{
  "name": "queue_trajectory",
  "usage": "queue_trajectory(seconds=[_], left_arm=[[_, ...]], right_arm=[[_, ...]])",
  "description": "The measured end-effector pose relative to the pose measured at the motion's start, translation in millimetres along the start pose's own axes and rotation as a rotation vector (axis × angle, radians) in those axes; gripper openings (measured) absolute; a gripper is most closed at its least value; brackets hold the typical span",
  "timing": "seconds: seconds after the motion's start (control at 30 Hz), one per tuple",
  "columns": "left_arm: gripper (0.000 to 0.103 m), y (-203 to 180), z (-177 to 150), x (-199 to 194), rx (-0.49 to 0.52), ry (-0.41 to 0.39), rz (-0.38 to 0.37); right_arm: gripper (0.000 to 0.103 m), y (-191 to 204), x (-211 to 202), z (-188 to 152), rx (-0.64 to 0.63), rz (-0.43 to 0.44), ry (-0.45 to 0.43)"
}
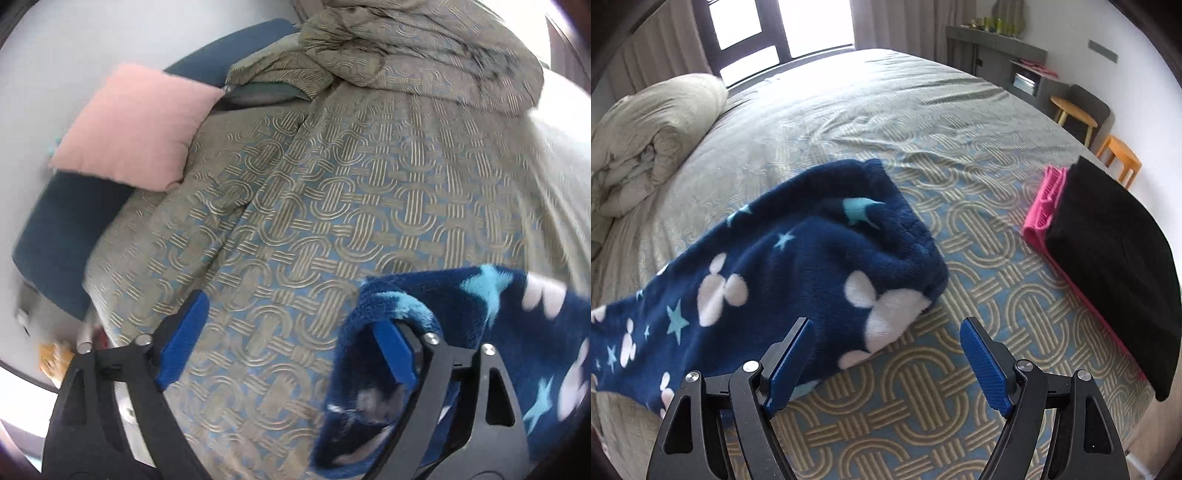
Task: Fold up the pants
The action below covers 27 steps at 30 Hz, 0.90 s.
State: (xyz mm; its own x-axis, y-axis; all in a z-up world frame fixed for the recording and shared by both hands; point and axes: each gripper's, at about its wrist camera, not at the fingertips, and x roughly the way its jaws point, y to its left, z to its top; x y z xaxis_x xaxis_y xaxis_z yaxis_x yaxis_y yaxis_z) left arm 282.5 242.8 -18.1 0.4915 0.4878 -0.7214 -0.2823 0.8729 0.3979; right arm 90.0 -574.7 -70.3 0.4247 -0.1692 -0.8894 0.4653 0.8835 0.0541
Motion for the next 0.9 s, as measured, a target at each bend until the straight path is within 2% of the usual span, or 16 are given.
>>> queue_trajectory(seconds=[0.07, 0.17, 0.23, 0.4, 0.5, 0.63, 0.73, 0.87, 0.9], left_arm=[[0.09, -5.4, -1.4, 5.6, 0.066, 0.009, 0.023], [0.09, -7.5, 7.2, 13.7, 0.087, 0.027, 0.019], [0.09, -3.3, 12.8, 17.2, 0.054, 0.047, -0.018], [0.09, 18.2, 22.3, 38.6, -0.094, 0.167, -0.196], [0.09, 28.6, 21.2, 51.6, -0.131, 0.215, -0.226], [0.09, 34.1, 13.0, 52.0, -0.087, 0.196, -0.214], [0.09, 34.0, 9.5, 50.1, -0.045, 0.186, -0.254], [0.09, 45.1, 24.2, 30.6, -0.089, 0.12, -0.405], [0.09, 47.4, 29.1, 26.9, -0.103, 0.102, -0.422]], right_arm=[[0.082, 10.7, 0.6, 0.3, -0.023, 0.012, 0.004], [0.082, 21.6, 3.4, 1.2, -0.042, 0.029, 0.008], [0.082, 26.7, 0.5, -1.6, -0.054, 0.041, 0.002], [0.082, 29.4, -3.6, -10.7, -0.08, 0.017, 0.006], [0.082, 23.9, -4.1, -13.5, -0.064, 0.011, 0.013], [0.082, 18.7, -3.0, -12.6, -0.041, 0.003, 0.02], [0.082, 19.4, -0.6, -11.1, -0.036, 0.003, 0.029], [0.082, 28.0, -0.2, -10.0, -0.057, 0.003, 0.032], [0.082, 30.3, -0.9, -10.4, -0.065, 0.002, 0.029]])
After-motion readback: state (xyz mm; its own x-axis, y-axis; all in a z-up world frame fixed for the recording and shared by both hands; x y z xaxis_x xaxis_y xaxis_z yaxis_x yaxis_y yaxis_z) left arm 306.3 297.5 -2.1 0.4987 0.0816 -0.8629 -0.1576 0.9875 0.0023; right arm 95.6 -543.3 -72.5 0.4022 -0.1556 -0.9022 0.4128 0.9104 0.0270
